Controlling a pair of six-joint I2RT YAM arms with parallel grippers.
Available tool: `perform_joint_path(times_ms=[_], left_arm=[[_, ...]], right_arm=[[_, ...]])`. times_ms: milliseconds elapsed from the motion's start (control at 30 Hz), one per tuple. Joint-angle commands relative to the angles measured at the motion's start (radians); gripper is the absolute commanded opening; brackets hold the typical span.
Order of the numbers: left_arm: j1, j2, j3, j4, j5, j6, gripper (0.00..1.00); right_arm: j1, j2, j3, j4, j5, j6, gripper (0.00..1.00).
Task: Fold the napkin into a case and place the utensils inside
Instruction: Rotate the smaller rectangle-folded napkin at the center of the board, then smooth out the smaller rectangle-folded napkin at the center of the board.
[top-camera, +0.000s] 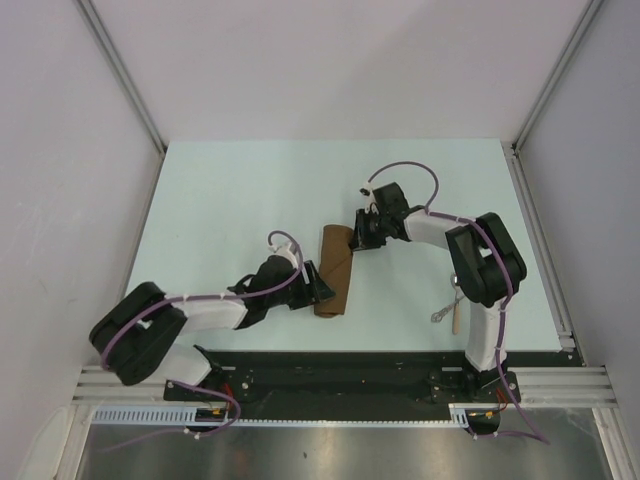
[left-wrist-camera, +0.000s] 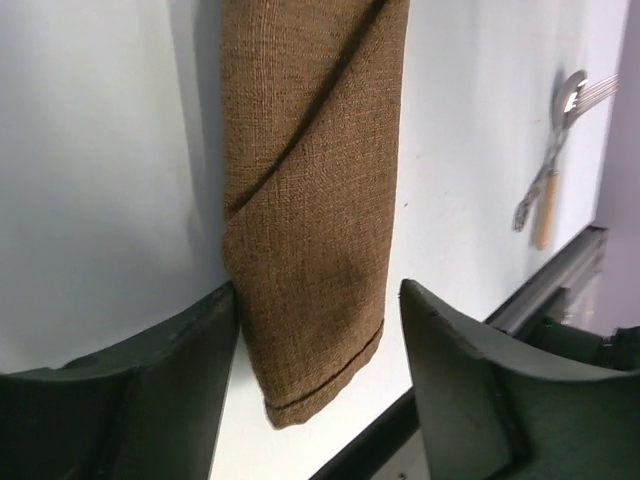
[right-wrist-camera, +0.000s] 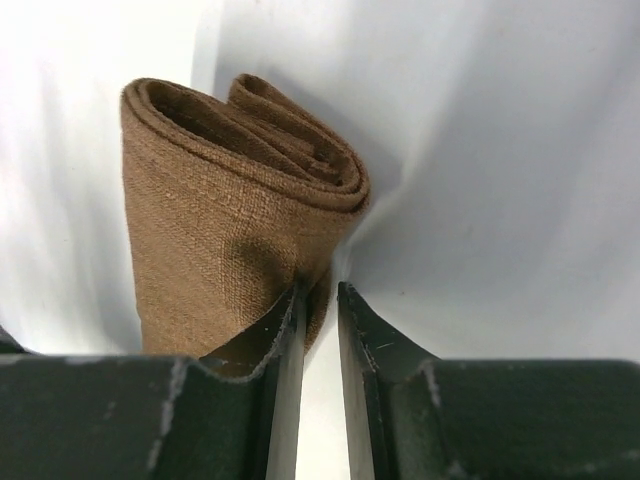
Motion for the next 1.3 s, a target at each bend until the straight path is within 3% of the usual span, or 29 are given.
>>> perform_joint_path(times_ms=[0,100,200,300,400,467,633,800,933,1100,1267], left_arm=[[-0.001,-0.166,0.058,-0.192,-0.123,0.090,0.74],[0.030,-0.255,0.153,-0.282,-0.192,0.221,0.79],[0.083,-0.217,0.243,-0.232,-0.044,0.314,0.74],[0.151,-0.072,0.328,-0.116,0.221,0.326,0.62],[0.188,0.121,0.423,-0.019,0.416,0.302,0.46],[0.198,0.211,0.475,0.018,0.496,0.280,0.35],[0.218,0.459,0.595,0.139,0.639,0.226,0.25],[0.244,0.575,0.627,0.207,0.651,0.191,0.23],[0.264,0.665,0.670,0.135,0.641,0.229,0.22],[0.300,0.739,0.664,0.097,0.628,0.203,0.19],[0.313,0.682,0.670,0.040,0.631,0.220,0.20]], right_arm=[[-0.008,-0.055,0.035,-0.101,0.040,-0.040,0.24],[-0.018,-0.087,0.045,-0.199,0.192,-0.042,0.27],[-0.016,-0.149,0.004,-0.244,0.258,-0.042,0.30],[-0.015,-0.218,-0.107,-0.188,0.145,0.005,0.37],[-0.001,-0.307,-0.248,-0.037,-0.054,0.096,0.38],[0.031,-0.368,-0.315,0.112,-0.159,0.192,0.36],[0.113,-0.422,-0.493,0.443,-0.291,0.386,0.25],[0.227,-0.286,-0.511,0.671,-0.335,0.466,0.19],[0.251,-0.163,-0.542,0.825,-0.363,0.518,0.16],[0.242,-0.086,-0.574,0.830,-0.362,0.474,0.15],[0.235,-0.133,-0.561,0.758,-0.375,0.429,0.14]])
